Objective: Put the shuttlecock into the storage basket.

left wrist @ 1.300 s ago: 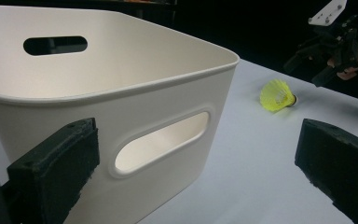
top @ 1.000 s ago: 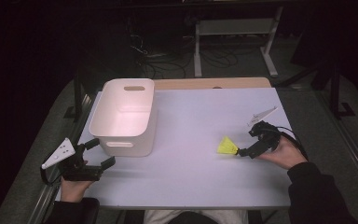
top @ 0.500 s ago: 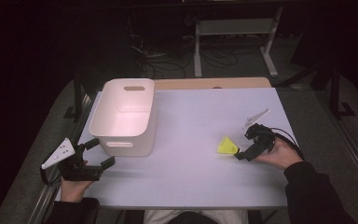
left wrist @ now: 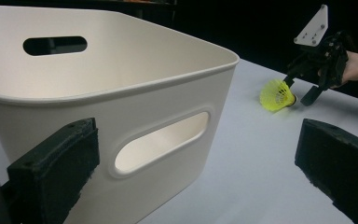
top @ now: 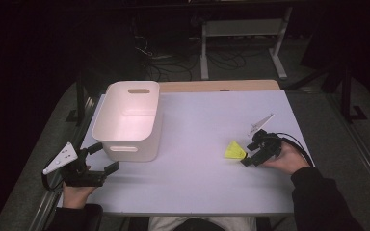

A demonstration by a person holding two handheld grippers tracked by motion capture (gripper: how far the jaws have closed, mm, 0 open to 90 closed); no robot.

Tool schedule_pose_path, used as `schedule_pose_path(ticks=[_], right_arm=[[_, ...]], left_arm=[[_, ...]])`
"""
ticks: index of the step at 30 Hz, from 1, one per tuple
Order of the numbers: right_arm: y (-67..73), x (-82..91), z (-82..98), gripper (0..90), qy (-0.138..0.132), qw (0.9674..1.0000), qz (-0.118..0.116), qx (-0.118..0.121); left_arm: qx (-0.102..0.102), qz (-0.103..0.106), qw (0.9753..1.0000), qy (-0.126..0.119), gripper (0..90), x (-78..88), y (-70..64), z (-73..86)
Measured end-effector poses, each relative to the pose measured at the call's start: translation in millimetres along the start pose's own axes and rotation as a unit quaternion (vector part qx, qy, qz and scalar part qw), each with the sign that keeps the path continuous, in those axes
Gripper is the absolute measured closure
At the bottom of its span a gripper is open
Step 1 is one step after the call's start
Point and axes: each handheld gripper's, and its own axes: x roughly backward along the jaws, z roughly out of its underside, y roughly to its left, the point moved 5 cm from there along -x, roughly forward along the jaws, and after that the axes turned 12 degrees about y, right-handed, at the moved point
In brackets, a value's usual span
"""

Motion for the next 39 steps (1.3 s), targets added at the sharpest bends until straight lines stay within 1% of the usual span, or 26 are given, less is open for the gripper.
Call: schedule_pose_path(ticks=[3,8,14,16,25,27,31,39], right_arm=[[-0.4,-0.9,0.4,33.7,0.0,1.0,-0.003,0.002],[-0.5,-1.5,0.6,44.7,-0.001,1.0,0.0,0.007],[0.1,-2.2,0.9,57.9,0.003,0.9999,-0.004,0.014],[0.0,-2.2,0.8,61.7,0.002,0.9998,-0.002,0.018],[0.9,-0.7,0.9,62.7,0.004,0.9998,-0.002,0.018],[1.3,3.8,0.9,62.8,-0.005,0.9999,-0.002,0.016],[1.8,7.3,1.7,62.8,-0.009,0.9999,-0.001,0.014],[2.9,17.1,2.5,62.9,-0.026,0.9996,-0.002,0.007]], left_arm=[[-0.001,-0.001,1.0,0.0,0.0,0.2,0.2,0.0],[-0.001,-0.001,1.0,0.0,0.0,0.2,0.3,0.0],[-0.001,-0.001,1.0,0.0,0.0,0.2,0.3,0.0],[-0.001,-0.002,1.0,0.0,0.0,0.2,0.3,0.0],[0.0,0.0,1.0,0.0,0.0,0.1,0.0,0.1],[-0.001,-0.001,1.0,0.0,0.0,0.2,0.1,0.0],[0.0,0.0,1.0,0.001,0.0,-0.2,0.1,0.1],[0.0,0.0,1.0,0.0,0.0,0.2,0.0,0.1]])
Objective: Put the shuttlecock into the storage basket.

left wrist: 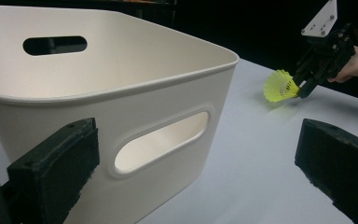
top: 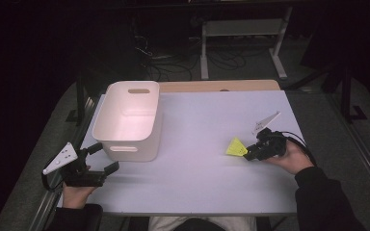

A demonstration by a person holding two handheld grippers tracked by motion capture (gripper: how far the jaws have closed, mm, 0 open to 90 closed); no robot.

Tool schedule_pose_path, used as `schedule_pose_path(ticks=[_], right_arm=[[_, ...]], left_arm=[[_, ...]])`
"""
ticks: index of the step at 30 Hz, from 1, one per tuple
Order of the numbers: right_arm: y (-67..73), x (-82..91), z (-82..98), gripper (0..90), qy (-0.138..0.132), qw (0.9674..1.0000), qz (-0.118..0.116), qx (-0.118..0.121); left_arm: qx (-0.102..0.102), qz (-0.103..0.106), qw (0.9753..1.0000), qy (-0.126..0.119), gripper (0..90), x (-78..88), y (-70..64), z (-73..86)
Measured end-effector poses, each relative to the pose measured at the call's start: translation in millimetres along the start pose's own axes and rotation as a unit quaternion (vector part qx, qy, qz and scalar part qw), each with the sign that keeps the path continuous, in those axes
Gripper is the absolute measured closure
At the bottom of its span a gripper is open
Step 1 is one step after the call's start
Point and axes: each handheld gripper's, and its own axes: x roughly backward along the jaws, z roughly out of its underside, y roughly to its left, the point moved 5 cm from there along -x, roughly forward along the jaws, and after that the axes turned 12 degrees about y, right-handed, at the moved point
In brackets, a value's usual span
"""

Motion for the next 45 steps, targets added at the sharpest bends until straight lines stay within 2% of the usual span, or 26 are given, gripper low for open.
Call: schedule_pose_path(ticks=[9,11,21,45], right_arm=[[2.6,15.7,-1.3,62.9,-0.016,0.9999,0.005,-0.003],[4.7,23.2,-5.5,62.9,-0.024,0.9997,0.005,-0.002],[11.1,42.3,-21.2,62.9,-0.031,0.9993,0.017,0.014],[15.8,64.6,-43.5,63.1,-0.044,0.9983,0.026,0.03]], left_arm=[[0.0,0.0,1.0,0.0,0.0,-0.2,0.0,0.0],[0.0,0.0,1.0,0.0,0.0,0.1,0.1,-0.1],[-0.001,0.0,1.0,0.0,0.0,0.2,0.0,0.0],[-0.001,0.0,1.0,0.0,0.0,0.3,0.0,0.0]])
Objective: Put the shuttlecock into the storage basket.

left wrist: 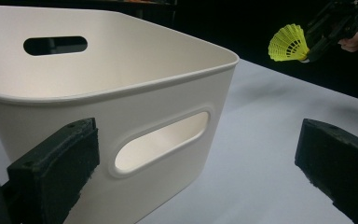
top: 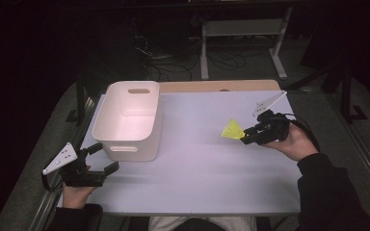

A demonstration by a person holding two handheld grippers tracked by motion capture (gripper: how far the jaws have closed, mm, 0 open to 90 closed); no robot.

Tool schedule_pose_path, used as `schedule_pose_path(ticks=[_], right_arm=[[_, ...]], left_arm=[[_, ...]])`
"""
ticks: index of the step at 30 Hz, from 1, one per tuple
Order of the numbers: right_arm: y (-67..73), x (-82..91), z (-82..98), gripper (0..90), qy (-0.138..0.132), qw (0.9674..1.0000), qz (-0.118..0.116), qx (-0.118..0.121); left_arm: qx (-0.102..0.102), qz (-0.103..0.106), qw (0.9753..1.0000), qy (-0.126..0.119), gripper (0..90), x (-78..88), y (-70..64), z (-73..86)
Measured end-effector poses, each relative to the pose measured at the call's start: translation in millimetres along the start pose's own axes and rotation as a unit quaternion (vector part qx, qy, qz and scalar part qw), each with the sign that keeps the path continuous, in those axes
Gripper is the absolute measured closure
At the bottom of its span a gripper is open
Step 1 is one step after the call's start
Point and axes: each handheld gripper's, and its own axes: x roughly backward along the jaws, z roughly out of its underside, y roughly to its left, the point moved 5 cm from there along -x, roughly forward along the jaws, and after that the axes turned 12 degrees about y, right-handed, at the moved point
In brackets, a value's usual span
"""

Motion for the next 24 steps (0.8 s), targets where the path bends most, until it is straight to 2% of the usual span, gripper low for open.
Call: schedule_pose_path(ticks=[24], right_arm=[[-0.5,13.5,-24.6,63.2,-0.015,0.9999,0.002,0.009]], left_arm=[[0.0,0.0,1.0,0.0,0.0,0.1,0.0,0.0]])
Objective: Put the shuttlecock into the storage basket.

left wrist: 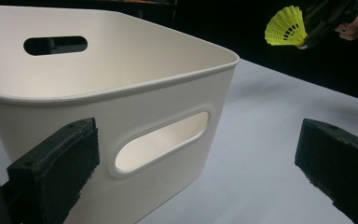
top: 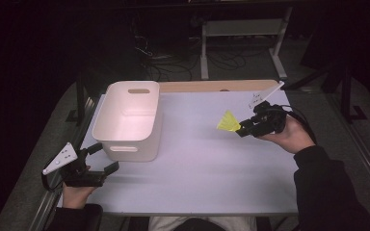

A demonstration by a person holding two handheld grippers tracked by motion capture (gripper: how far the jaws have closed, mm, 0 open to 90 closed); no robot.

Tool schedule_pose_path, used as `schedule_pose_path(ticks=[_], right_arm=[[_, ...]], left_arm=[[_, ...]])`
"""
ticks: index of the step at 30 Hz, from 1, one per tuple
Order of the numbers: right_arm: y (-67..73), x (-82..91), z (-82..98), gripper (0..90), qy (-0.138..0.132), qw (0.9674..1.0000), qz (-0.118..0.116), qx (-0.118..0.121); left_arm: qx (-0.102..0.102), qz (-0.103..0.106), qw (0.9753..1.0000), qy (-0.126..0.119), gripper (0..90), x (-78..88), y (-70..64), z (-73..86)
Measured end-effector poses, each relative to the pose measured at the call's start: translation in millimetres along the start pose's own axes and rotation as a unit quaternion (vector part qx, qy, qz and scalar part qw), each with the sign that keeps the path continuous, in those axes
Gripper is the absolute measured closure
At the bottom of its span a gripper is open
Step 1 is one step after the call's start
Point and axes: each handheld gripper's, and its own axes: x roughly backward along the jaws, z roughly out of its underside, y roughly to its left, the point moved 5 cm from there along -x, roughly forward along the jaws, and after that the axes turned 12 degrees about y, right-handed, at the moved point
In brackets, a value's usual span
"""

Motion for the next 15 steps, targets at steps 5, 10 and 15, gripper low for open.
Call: schedule_pose_path(ticks=[5,10,15], right_arm=[[0.9,2.8,-7.5,63.2,0.001,1.0,0.001,0.006],[2.5,4.5,-15.0,63.2,0.003,0.9999,0.0,0.011],[3.6,3.9,-22.6,63.2,0.001,0.9999,-0.002,0.016]], left_arm=[[0.0,0.0,1.0,0.0,0.0,-0.1,0.0,0.0],[0.0,0.0,1.0,0.0,0.0,0.1,0.1,0.0],[0.0,0.0,1.0,0.0,0.0,0.2,0.0,0.0]])
